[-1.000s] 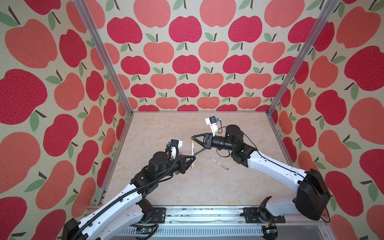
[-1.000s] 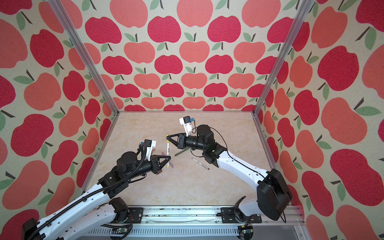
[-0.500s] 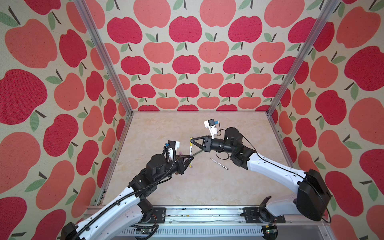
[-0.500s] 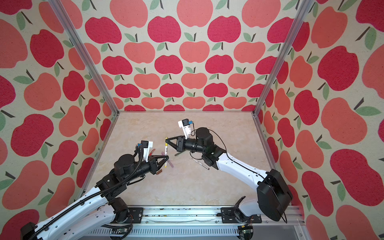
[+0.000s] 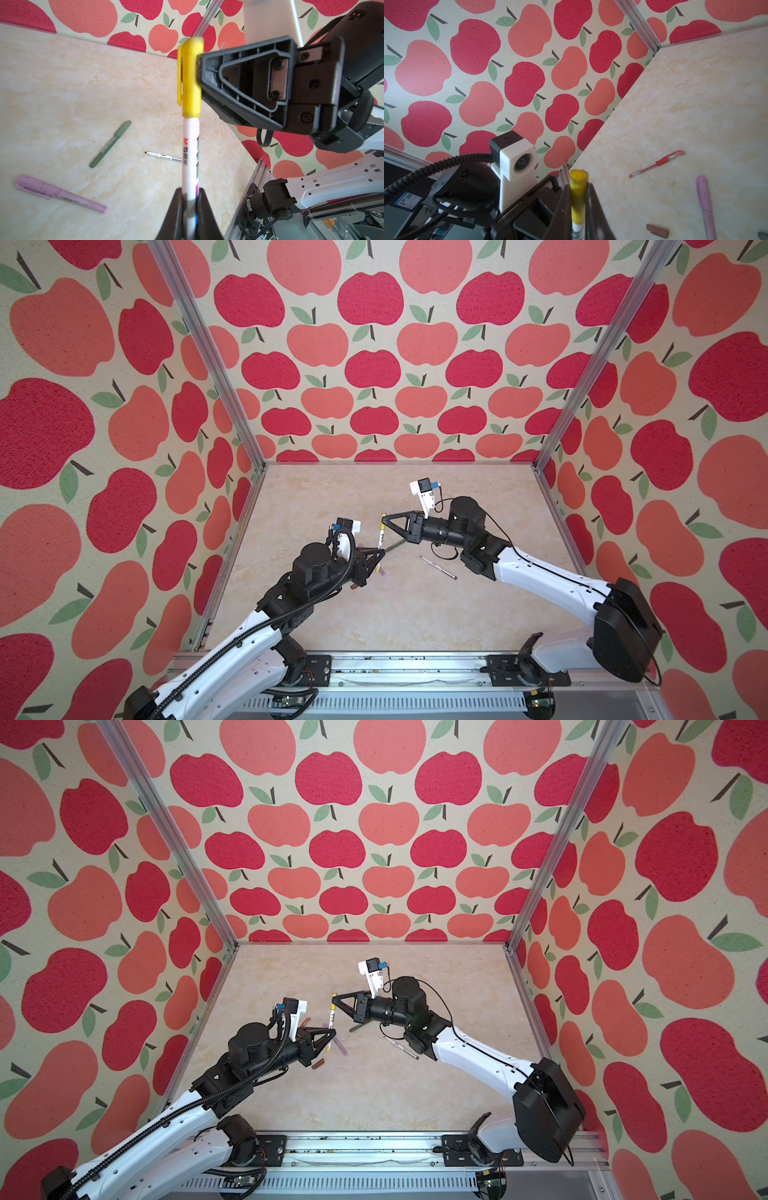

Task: Insert the pens into the pen caps
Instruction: 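Lower the yellow cap down onto the white marker with the right gripper, then press the yellow cap further onto the marker with the right gripper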

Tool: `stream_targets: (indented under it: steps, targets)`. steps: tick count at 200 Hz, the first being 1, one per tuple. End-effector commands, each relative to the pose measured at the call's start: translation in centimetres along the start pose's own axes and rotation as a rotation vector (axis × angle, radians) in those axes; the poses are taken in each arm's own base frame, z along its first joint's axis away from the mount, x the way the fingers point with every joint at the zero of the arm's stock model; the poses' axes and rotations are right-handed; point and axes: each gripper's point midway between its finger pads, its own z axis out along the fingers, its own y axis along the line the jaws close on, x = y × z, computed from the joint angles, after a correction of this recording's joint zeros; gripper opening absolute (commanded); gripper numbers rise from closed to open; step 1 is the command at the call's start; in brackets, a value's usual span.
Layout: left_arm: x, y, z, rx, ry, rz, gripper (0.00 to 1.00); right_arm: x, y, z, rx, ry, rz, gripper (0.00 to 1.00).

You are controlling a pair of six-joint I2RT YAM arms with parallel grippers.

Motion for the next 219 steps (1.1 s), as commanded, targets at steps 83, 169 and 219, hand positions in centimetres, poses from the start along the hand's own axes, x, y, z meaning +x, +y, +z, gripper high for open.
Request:
stream_targets:
  steps: [83,169,219]
  targets:
    - [1.5,-1.2,1.1,0.080,0.076,0.263,0.00,-4.0,2.9,-4.2,0.041,-0.013,-0.141,0.44]
    - [-0.2,-0.5,0.1,-0.062,-0.042,0.532,0.00,-2.5,2.1,-5.5,0.162,0.090,-0.193,0.62]
    - [-0.6,0.0,0.3,-0.105,-0.044,0.592,0.00,-1.7,2.0,-4.8,0.161,0.118,-0.176,0.64]
